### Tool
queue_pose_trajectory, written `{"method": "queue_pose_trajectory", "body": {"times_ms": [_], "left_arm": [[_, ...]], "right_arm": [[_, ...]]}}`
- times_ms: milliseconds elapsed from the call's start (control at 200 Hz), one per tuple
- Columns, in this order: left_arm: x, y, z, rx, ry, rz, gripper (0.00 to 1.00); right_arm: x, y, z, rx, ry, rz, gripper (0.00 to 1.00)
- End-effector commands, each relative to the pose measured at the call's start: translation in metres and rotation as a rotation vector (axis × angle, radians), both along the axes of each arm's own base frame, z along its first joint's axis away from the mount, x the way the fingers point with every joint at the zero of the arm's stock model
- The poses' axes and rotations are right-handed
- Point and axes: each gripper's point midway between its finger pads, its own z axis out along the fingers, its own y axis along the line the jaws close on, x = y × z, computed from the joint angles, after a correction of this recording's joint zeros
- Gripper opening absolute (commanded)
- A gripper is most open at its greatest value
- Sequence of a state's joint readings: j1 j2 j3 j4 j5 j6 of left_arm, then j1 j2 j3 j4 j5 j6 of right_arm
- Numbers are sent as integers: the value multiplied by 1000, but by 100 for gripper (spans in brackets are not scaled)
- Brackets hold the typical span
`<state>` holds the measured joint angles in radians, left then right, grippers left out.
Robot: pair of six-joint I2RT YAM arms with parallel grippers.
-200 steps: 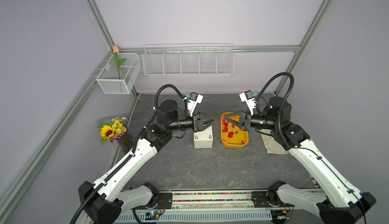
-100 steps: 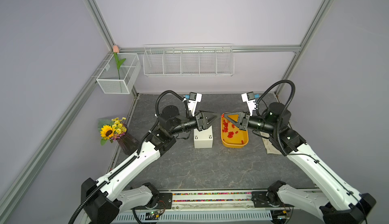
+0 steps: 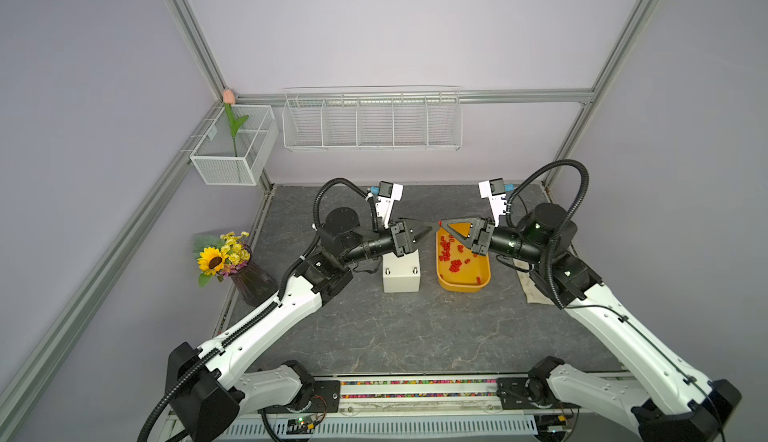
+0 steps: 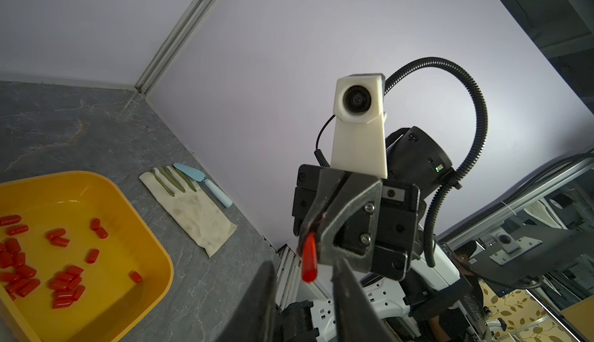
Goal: Cover the protruding screws with screw protection sleeves
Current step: Attach the screw protection sleeve to the screw.
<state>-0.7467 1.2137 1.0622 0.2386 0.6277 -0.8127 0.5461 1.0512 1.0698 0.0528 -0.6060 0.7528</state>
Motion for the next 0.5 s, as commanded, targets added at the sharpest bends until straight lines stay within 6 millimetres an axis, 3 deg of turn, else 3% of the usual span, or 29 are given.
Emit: {"method": "queue_pose_trajectory", "body": {"times_ms": [0,215,300,435,495], "left_arm": [[-5,-2,19,-39,-45,-23,21],[-5,-1,20,-40,-55,-21,0],[-5,-1,20,-35,-58,-21,0],[-7,0,18,-19,-69,-24,0],[-9,1,15,0,-77,-27,0]], "right_arm": [[-2,1,1,18,-7,6,6],[-3,1,1,11,-11,8,6],[-2,1,-1,5,-8,6,9],[0,-5,-6,-40,-8,-29,39],[1,-12,-7,-66,-15,-53,48]]}}
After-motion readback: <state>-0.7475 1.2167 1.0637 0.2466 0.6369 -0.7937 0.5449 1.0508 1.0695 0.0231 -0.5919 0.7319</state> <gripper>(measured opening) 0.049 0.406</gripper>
